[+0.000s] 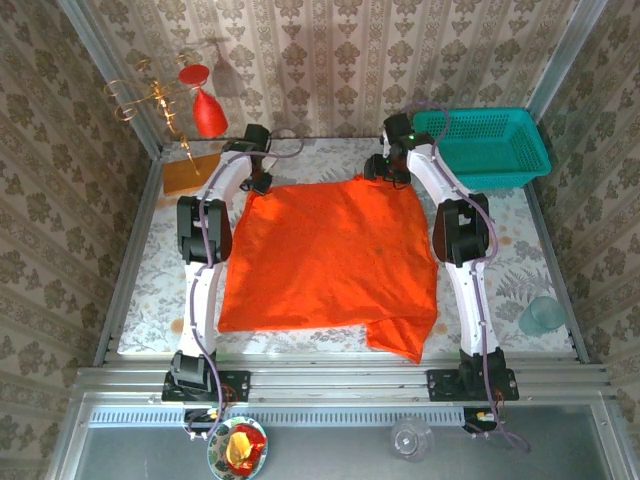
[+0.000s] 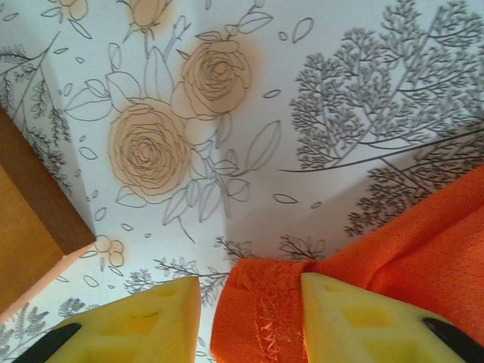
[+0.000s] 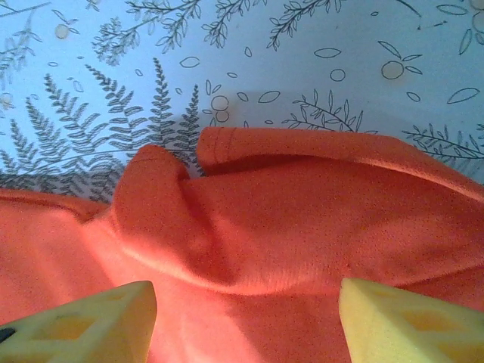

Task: Fold the inside-out t-shirt

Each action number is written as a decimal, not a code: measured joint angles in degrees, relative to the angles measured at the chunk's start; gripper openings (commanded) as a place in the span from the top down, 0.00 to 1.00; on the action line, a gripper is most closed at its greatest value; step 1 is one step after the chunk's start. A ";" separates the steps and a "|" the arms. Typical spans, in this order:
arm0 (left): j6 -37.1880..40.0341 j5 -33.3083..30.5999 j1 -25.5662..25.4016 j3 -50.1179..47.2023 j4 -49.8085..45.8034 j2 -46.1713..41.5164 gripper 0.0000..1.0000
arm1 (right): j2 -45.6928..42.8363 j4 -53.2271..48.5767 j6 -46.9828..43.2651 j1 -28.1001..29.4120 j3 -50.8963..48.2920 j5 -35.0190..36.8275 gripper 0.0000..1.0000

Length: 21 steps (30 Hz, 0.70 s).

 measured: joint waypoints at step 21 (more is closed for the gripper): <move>-1.53 7.13 3.04 2.23 -2.71 1.49 1.00 | 4.35 -4.37 -0.76 -0.79 2.23 -0.81 1.00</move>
